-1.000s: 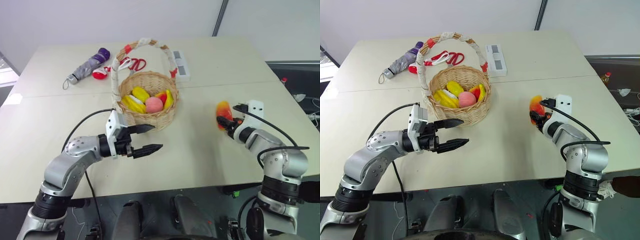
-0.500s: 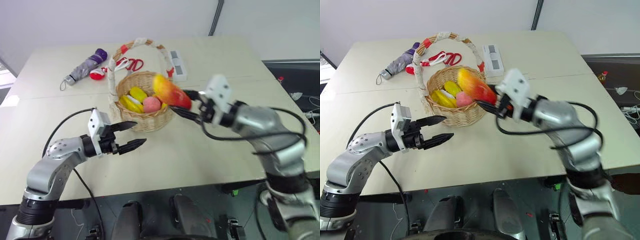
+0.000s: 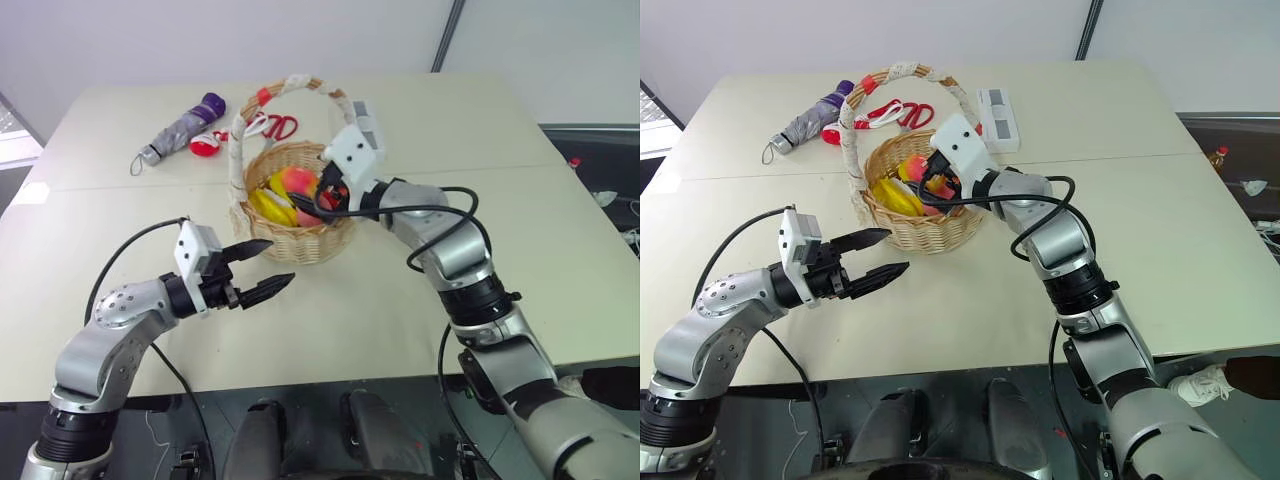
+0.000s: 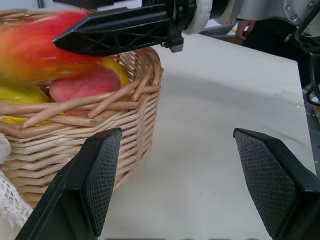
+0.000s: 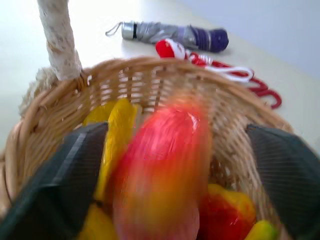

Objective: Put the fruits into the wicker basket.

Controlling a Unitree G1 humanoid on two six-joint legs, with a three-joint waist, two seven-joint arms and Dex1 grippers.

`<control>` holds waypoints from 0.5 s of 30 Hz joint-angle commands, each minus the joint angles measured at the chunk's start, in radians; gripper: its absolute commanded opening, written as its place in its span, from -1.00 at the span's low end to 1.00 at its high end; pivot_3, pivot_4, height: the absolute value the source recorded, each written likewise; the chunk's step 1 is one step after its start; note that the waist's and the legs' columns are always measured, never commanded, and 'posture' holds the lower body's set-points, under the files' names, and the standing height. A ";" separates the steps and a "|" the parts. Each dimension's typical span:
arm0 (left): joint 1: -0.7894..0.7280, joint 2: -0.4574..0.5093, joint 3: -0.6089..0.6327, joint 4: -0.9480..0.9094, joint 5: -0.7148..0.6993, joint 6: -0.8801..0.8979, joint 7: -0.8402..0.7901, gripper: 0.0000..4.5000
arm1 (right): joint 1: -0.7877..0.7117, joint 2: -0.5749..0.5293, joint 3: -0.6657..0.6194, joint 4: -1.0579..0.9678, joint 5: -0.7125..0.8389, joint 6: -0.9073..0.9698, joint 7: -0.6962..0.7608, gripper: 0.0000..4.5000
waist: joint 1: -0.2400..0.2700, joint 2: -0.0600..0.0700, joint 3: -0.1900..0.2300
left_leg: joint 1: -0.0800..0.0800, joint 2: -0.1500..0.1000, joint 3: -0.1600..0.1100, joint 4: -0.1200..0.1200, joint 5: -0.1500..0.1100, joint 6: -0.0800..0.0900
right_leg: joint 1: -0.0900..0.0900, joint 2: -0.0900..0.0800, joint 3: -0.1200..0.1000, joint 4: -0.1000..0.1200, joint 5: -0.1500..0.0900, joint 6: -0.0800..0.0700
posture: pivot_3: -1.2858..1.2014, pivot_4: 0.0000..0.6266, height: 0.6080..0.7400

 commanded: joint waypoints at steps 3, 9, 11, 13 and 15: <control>-0.014 -0.015 0.026 -0.006 -0.008 -0.027 0.015 0.70 | 0.110 -0.084 -0.177 -0.240 0.167 0.066 0.074 0.96 | 0.001 0.000 0.000 | 0.000 0.000 -0.001 0.000 0.000 0.000 | 0.001 0.000 0.000 -0.001 0.000 0.000 | 0.03 -0.52 1.00; -0.048 -0.052 0.039 0.025 -0.026 -0.050 0.022 0.70 | 0.147 -0.018 -0.265 -0.127 0.123 0.083 -0.120 0.96 | -0.009 0.000 0.000 | 0.004 0.000 0.001 0.001 0.000 0.000 | 0.002 0.002 0.001 0.001 0.000 0.000 | 0.03 -0.52 1.00; -0.069 -0.065 0.042 0.034 -0.032 -0.055 0.022 0.70 | 0.121 0.034 -0.267 -0.035 0.096 0.037 -0.176 0.96 | -0.011 0.000 0.000 | 0.004 0.000 0.002 0.000 0.000 0.000 | 0.002 0.004 0.001 0.001 0.000 -0.001 | 0.03 -0.52 1.00; -0.086 -0.072 0.047 0.040 -0.034 -0.057 0.023 0.70 | 0.082 0.080 -0.264 0.062 0.081 -0.021 -0.197 0.96 | -0.015 0.000 0.000 | 0.004 0.000 0.002 0.000 0.000 0.000 | 0.002 0.005 0.001 0.001 0.000 -0.001 | 0.03 -0.52 1.00; -0.095 -0.074 0.049 0.046 -0.028 -0.063 0.028 0.70 | 0.035 0.117 -0.261 0.171 0.064 -0.087 -0.208 0.96 | -0.020 0.000 0.000 | 0.003 0.000 0.002 0.000 0.000 0.000 | 0.002 0.005 0.001 0.001 0.000 -0.001 | 0.03 -0.52 1.00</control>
